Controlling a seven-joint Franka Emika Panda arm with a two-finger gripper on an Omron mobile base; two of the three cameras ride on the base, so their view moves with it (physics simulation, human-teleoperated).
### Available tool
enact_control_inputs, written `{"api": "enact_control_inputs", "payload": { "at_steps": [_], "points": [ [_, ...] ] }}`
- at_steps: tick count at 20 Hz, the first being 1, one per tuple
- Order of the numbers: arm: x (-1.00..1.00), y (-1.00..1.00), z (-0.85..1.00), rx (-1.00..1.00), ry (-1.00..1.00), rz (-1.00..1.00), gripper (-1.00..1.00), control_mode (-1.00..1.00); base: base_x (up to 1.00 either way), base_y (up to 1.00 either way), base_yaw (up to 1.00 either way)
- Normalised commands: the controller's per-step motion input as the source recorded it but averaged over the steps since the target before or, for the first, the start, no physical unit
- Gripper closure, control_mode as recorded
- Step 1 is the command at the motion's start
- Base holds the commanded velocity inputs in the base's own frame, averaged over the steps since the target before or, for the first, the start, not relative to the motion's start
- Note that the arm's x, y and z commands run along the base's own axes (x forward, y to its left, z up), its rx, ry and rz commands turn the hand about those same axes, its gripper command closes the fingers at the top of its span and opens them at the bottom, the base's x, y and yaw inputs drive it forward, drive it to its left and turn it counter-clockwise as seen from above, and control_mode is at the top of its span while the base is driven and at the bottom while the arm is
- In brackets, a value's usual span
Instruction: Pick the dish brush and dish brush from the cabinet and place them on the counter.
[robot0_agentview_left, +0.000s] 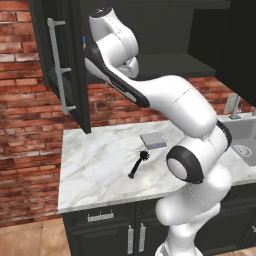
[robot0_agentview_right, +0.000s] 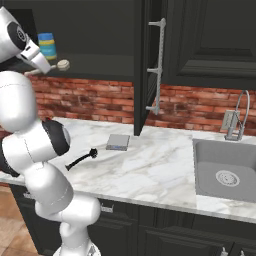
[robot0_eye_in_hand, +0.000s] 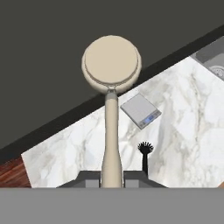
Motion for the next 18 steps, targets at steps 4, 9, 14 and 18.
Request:
{"api": "enact_control_inputs", "payload": {
  "at_steps": [4,9,14,18],
  "points": [
    [-0.21,-0.06,-0.24,0.00,-0.04,0.00,1.00,-1.00,0.00,0.00,0.00],
    [-0.20,-0.04,-0.23,0.00,-0.05,0.00,1.00,-1.00,0.00,0.00,0.00],
    [-0.18,-0.04,-0.19,0.00,-0.03,0.00,1.00,-1.00,0.00,0.00,0.00],
    [-0.24,-0.04,-0.12,0.01,-0.01,0.00,1.00,-1.00,0.00,0.00,0.00]
  ]
}}
